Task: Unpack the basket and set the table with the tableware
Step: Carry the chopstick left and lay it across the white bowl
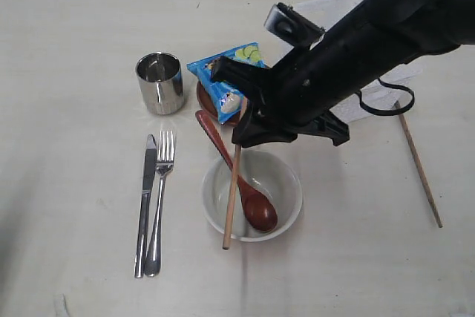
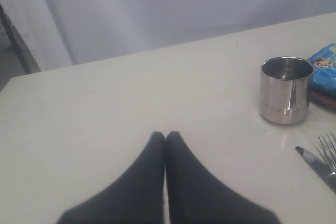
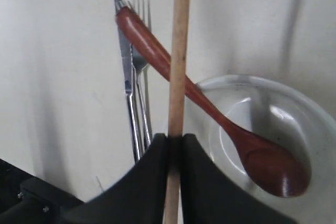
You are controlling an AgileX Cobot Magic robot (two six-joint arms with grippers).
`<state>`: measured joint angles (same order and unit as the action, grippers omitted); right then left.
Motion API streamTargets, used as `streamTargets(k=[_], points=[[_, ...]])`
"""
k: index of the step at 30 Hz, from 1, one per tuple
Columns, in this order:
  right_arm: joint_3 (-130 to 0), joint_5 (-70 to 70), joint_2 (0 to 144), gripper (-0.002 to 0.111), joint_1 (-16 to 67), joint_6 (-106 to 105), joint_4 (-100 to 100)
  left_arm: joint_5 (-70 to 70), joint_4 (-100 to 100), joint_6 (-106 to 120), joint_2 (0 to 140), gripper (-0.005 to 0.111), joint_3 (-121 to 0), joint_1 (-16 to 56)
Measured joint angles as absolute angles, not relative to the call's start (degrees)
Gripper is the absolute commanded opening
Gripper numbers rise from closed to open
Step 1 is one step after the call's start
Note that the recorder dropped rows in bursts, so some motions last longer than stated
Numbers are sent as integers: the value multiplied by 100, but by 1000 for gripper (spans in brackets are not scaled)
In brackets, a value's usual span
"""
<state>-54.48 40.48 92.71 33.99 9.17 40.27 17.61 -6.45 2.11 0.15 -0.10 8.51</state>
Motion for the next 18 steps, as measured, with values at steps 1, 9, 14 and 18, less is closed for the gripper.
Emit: streamTargets(k=[1, 9, 14, 18], points=[[-5448, 4034, 9351, -1, 3404, 946, 4010, 1761, -645, 211, 15, 0, -10, 851], [-5228, 3909, 9632, -1, 3442, 1075, 3914, 1761, -645, 211, 15, 0, -10, 851], [-5023, 3756, 9632, -1, 3458, 1075, 3905, 1761, -645, 211, 15, 0, -10, 851], [-5000, 3535, 9632, -1, 3789, 1075, 3892, 1761, -645, 211, 15, 0, -10, 851]])
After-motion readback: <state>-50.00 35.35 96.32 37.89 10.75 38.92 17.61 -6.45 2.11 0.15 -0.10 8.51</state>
